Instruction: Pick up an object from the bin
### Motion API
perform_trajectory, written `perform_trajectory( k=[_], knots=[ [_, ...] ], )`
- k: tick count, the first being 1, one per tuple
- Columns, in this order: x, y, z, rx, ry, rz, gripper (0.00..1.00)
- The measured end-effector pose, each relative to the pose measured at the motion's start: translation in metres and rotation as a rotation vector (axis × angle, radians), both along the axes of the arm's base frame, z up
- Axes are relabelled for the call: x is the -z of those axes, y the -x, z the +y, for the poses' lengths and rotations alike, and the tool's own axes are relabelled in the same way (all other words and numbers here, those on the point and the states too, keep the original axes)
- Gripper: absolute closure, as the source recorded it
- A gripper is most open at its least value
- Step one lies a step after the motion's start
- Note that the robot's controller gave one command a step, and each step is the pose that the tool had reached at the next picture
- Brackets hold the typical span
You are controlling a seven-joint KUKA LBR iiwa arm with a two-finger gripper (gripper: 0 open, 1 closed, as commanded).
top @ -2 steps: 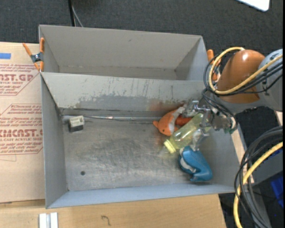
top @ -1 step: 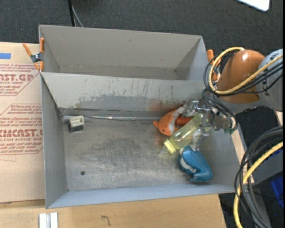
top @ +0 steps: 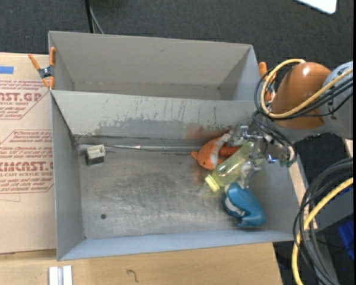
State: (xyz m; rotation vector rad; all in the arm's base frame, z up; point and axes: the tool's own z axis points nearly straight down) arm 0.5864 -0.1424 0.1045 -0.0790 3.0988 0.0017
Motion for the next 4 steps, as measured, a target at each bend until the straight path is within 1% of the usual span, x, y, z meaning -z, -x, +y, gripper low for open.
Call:
perform_trajectory(
  k=[1,4],
  knots=[
    [0.0033,0.0015,-0.0015,-0.003,0.005,-0.004,1.0],
    [0.0034,0.0015,-0.0016,-0.003,0.005,-0.004,1.0]
  ],
)
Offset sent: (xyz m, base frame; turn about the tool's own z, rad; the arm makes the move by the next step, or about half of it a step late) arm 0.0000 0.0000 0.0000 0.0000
